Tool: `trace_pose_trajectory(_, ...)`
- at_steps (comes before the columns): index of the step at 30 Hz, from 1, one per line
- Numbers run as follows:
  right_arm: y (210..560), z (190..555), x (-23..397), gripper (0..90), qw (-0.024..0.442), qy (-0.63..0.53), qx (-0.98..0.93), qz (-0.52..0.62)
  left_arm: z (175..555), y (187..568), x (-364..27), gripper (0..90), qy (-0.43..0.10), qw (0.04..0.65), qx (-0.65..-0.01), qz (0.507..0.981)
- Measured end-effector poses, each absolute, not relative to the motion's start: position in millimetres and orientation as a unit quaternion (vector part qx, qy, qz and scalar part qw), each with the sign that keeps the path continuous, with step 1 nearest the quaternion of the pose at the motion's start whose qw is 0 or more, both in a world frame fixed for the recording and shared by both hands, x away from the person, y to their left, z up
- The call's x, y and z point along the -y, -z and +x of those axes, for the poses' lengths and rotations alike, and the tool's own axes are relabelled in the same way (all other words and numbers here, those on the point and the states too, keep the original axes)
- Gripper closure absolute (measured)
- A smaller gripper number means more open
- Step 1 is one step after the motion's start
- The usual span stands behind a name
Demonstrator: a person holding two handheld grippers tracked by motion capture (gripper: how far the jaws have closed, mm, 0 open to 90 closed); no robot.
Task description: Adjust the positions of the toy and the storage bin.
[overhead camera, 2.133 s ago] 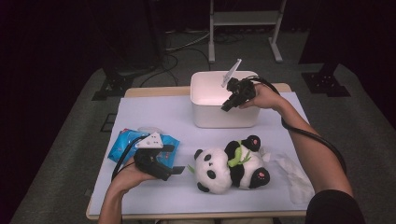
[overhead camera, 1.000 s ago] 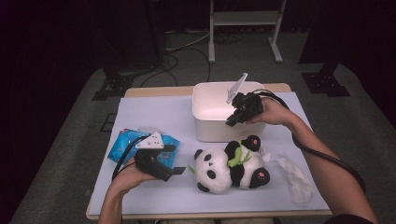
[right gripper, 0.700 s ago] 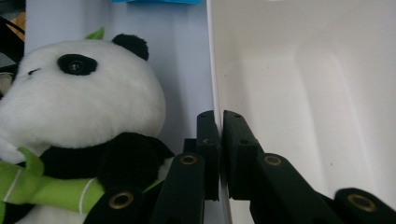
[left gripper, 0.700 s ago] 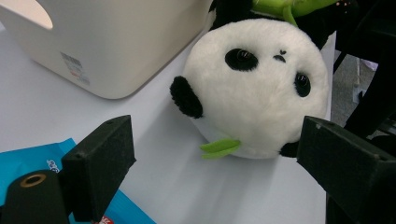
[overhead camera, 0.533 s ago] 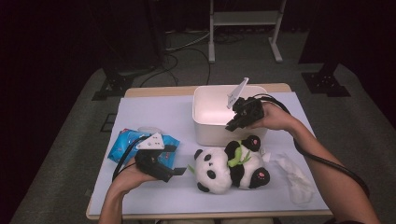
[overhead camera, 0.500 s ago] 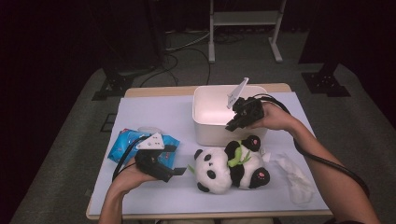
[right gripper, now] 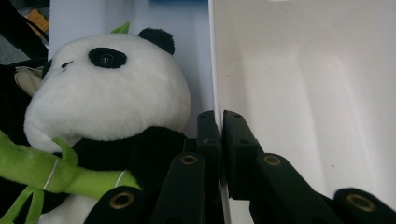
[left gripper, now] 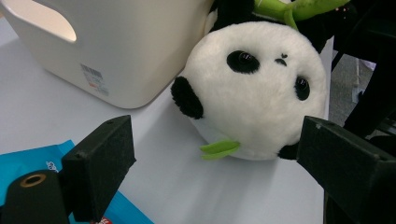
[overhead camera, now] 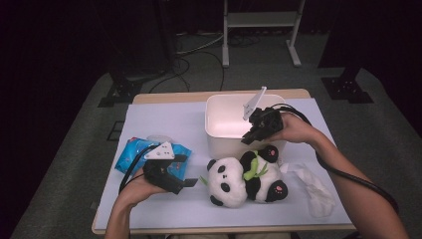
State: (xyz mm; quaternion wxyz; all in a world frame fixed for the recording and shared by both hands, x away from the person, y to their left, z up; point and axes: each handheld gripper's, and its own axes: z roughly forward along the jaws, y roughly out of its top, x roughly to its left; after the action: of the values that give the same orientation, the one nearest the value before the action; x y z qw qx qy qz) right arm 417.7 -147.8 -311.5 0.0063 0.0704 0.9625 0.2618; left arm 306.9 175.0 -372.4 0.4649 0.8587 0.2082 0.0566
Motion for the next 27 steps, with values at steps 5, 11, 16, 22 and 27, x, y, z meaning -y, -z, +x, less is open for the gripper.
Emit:
trace_pose_trajectory(5, 311.7, 416.2, 148.1, 84.6, 0.006, -0.262, -0.962, 0.073, 306.1, 371.0, -174.7, 10.6, -0.058, 0.466, -0.207, 0.858)
trace_pose_trajectory(11, 308.8, 416.6, 151.6, 74.9, 0.009, -0.272, -0.959, 0.082, 307.0, 373.8, -174.6, 10.5, -0.056, 0.464, -0.208, 0.859)
trace_pose_trajectory(16, 305.2, 413.4, 159.7, 69.2, 0.017, -0.277, -0.956, 0.092, 307.1, 373.8, -173.3, 10.5, -0.056, 0.464, -0.208, 0.859)
trace_pose_trajectory(22, 299.3, 406.7, 169.3, 67.3, 0.02, -0.289, -0.952, 0.094, 307.7, 374.5, -175.2, 10.5, -0.058, 0.465, -0.209, 0.858)
trace_pose_trajectory(27, 292.3, 399.5, 174.7, 65.2, 0.03, -0.298, -0.95, 0.093, 307.2, 375.2, -176.0, 10.4, -0.058, 0.462, -0.213, 0.859)
